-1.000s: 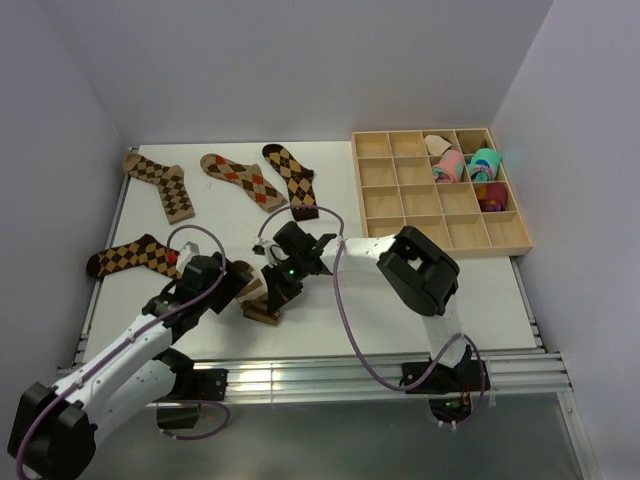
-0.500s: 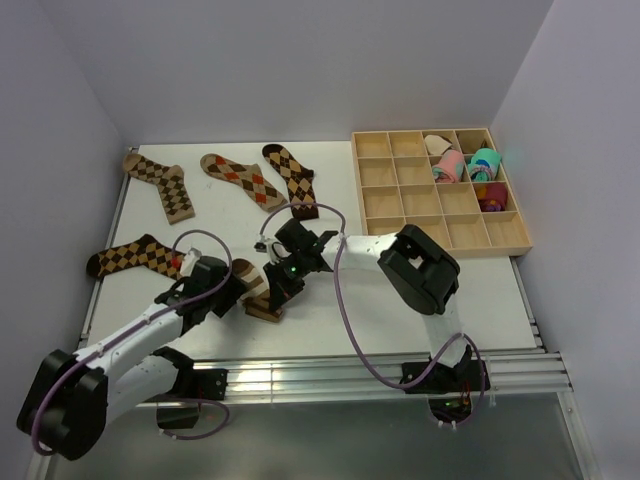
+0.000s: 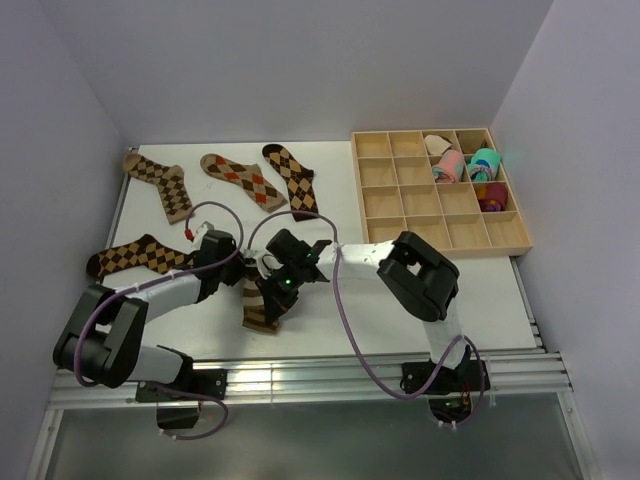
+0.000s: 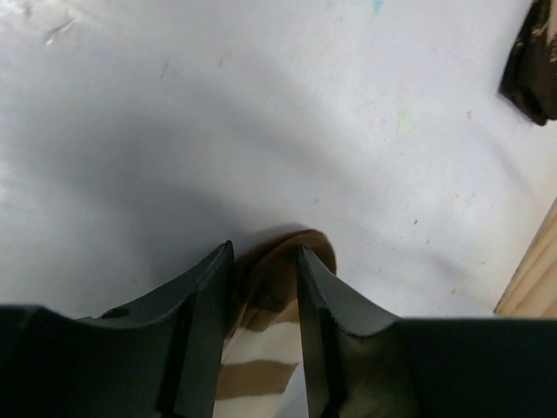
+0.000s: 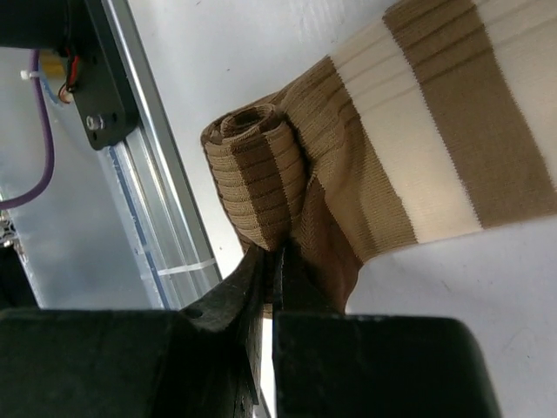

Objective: Roll the socks
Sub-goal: Roll the sock at the center of the board.

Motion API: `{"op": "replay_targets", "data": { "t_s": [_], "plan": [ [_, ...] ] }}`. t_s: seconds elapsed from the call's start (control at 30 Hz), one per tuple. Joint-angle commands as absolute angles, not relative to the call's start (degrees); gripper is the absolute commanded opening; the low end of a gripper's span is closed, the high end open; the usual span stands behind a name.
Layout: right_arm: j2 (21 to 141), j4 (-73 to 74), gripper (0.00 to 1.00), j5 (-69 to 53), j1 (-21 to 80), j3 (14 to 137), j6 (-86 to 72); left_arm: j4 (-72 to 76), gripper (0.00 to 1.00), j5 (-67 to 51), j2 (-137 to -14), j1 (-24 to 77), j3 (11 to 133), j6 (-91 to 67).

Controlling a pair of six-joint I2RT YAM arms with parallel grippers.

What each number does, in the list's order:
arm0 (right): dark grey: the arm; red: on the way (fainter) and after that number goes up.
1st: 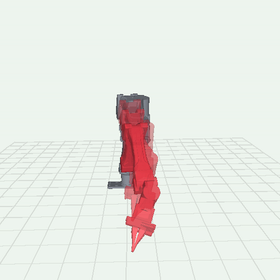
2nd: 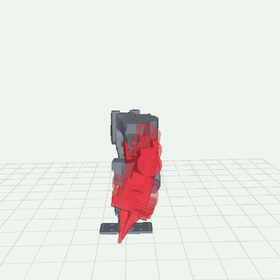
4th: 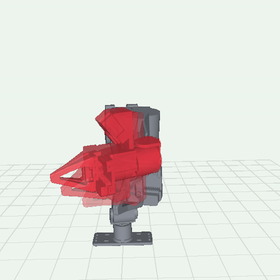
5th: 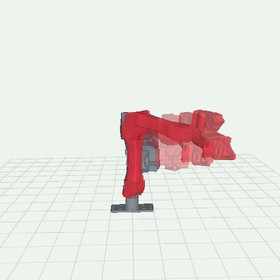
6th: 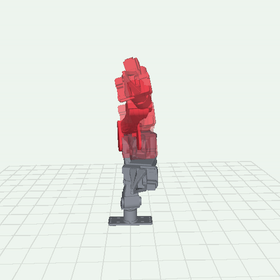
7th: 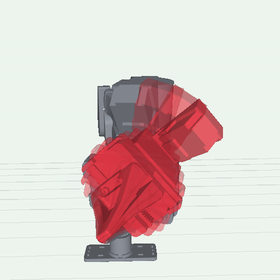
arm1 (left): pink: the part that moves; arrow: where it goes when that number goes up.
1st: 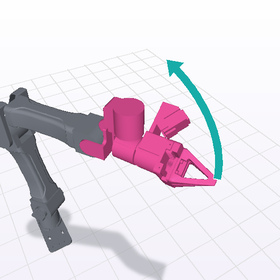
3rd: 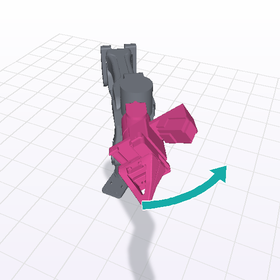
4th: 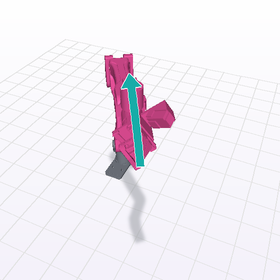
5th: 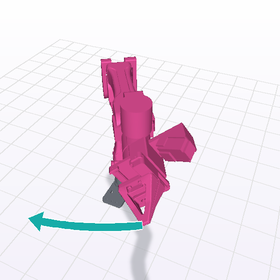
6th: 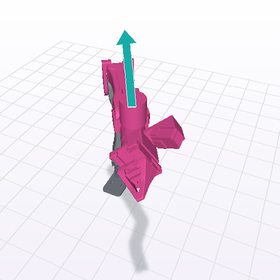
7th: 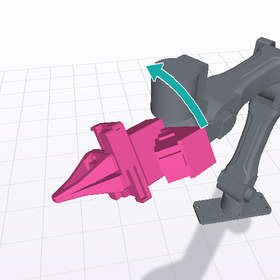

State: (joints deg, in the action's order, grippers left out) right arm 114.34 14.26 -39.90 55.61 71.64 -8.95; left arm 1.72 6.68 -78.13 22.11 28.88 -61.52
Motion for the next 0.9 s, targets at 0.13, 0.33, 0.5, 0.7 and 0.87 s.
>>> {"op": "replay_targets", "data": {
  "t_s": [0.13,0.33,0.5,0.7,0.87],
  "plan": [
    [112.4,16.6,0.0,-40.4,56.8,72.1,-5.4,9.2,0.33,1.7,-84.9,21.0,30.0,-58.4],
    [113.2,17.2,0.0,-39.1,56.8,72.3,-5.1,14.9,0.14,-1.8,-88.2,21.0,28.8,-59.1],
    [112.8,17.9,0.0,-40.1,57.1,72.4,-4.0,18.1,0.0,-3.0,-90.1,21.0,29.6,-57.6],
    [113.9,20.8,0.0,-42.2,57.4,74.9,-2.3,22.4,0.0,-4.4,-92.0,21.0,31.1,-56.3],
    [116.0,20.9,0.0,-41.8,57.5,75.8,-2.3,25.5,0.0,-4.8,-93.2,21.0,32.1,-55.5]
  ]
}}
